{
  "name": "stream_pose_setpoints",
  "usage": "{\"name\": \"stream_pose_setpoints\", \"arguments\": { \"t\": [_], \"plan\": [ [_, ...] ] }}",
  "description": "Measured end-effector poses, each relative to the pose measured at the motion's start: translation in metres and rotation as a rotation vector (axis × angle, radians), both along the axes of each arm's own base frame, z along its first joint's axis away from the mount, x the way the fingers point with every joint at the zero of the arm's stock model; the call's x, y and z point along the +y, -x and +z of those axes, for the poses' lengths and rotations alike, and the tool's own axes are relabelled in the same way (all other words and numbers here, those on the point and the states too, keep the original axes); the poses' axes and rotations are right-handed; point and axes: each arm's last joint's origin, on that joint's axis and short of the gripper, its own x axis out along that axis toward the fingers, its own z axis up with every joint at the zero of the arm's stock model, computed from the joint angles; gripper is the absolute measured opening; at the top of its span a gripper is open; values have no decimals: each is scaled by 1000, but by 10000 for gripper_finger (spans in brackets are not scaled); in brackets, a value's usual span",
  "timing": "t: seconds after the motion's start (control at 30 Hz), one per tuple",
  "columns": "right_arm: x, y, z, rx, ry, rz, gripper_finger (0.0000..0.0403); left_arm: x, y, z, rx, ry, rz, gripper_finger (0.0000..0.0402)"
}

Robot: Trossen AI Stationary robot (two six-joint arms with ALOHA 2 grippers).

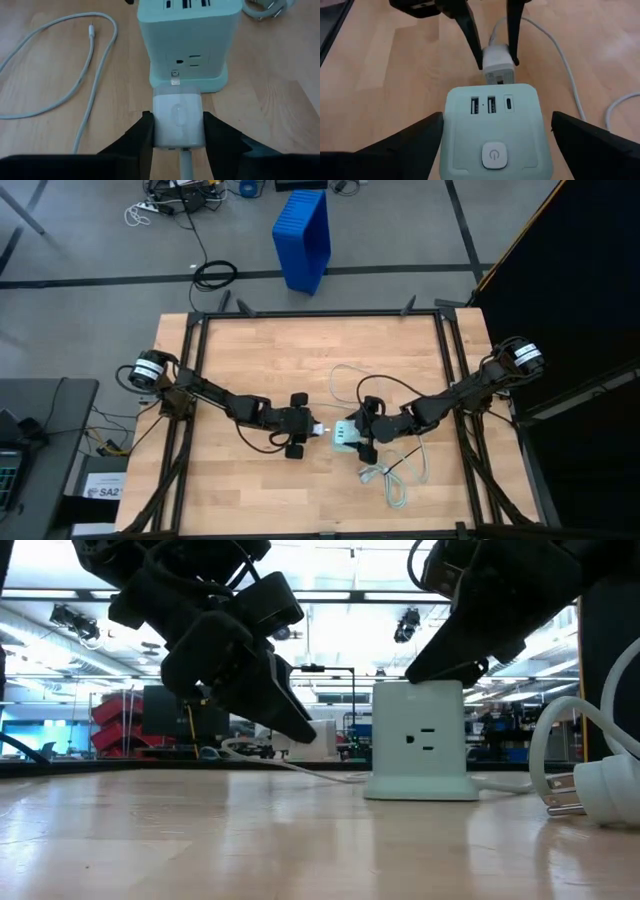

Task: Insert USB
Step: Remove the white charger adapter from the light blue outlet extension

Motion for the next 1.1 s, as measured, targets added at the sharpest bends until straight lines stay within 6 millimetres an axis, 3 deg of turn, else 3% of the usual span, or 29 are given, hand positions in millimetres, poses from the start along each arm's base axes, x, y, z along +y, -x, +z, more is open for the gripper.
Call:
{"name": "stream_pose_setpoints", "arguments": {
  "t": [0.37,0.73,1.1],
  "plan": [
    [-2,-9,10,-113,-37,40,351,-1,0,0,-2,2,-6,122],
    [-20,-19,15,-151,-144,88,398,-1,0,0,-1,2,-6,122],
    [-21,-27,35,-367,-144,115,375,-1,0,0,-1,1,-5,122]
  ]
}}
